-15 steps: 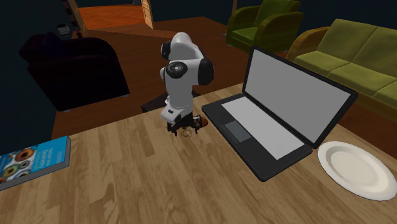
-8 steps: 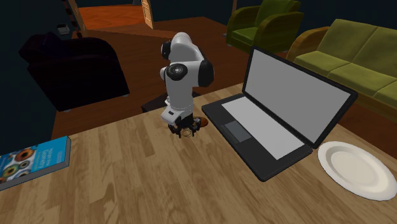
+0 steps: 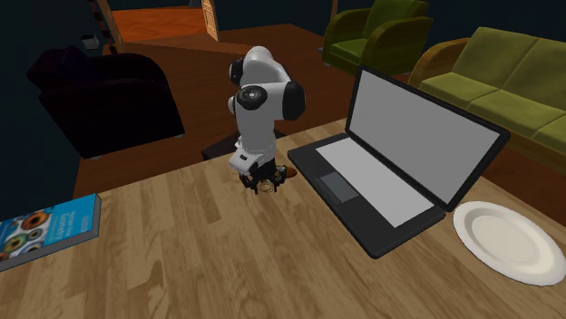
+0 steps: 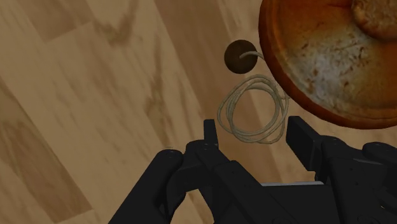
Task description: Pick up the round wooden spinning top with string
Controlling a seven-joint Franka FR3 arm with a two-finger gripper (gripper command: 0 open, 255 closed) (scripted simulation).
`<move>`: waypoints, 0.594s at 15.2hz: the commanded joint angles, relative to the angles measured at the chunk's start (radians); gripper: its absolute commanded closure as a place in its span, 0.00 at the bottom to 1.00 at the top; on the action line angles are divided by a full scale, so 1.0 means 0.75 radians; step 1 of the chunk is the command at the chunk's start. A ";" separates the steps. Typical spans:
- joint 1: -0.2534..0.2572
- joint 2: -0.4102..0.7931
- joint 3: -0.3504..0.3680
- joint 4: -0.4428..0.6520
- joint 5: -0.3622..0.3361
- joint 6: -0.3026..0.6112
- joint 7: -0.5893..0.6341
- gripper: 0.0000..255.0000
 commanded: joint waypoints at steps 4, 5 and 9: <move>-0.034 0.042 0.005 0.160 0.015 -0.116 0.010 1.00; -0.044 0.054 0.006 0.200 0.020 -0.143 0.013 1.00; -0.096 0.127 0.018 0.403 0.046 -0.269 0.027 1.00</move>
